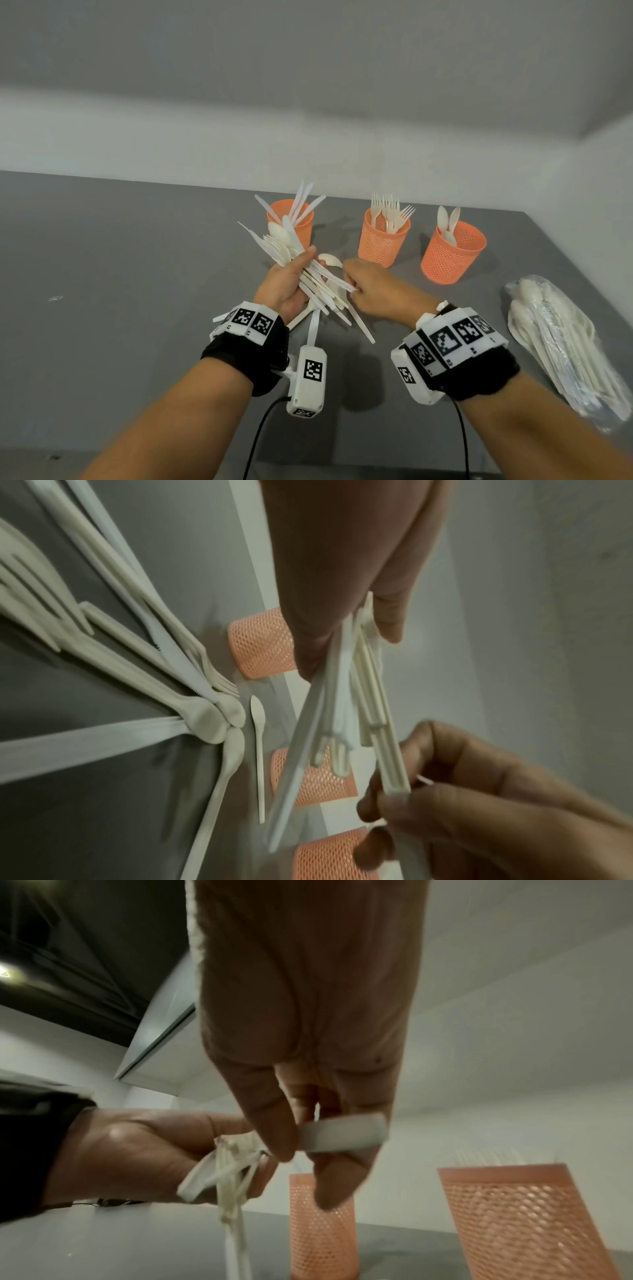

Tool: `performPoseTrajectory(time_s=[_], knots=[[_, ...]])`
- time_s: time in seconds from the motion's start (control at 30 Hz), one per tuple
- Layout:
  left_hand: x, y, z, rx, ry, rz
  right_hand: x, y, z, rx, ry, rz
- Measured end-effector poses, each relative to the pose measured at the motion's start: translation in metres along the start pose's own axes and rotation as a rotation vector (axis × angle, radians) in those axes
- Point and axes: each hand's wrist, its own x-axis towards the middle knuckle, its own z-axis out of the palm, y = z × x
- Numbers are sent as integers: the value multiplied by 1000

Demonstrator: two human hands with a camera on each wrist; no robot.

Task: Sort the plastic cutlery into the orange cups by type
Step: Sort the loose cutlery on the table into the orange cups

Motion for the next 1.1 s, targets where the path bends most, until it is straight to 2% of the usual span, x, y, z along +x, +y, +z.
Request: performPoseTrajectory(time_s=[0.13, 0.27, 0.33, 0.47, 0.6, 0.77, 0.93, 1.0, 1.1], knots=[[2, 7, -5, -19, 60, 31, -4, 9, -5, 194, 54, 66], [4, 15, -11, -46, 178, 28, -6, 18, -3, 293, 9, 80], [3, 18, -13, -31, 189, 33, -4, 21, -3, 438, 46, 123], [-7, 12, -2, 162, -4, 12, 13, 12, -1, 651, 219, 122], [-22, 2, 14, 247, -225, -16, 31, -5, 0, 796, 263, 101], [-27, 0, 10, 316, -242, -65, 37, -6, -5, 933, 407, 169], [-30, -3, 12, 498, -118, -37, 46, -5, -36, 1204, 712, 199], [-29, -4, 13, 618, -19, 33, 43, -9, -42, 1115, 687, 150], [-28, -7, 16, 765, 113, 156, 35, -25, -35, 923, 489, 77]])
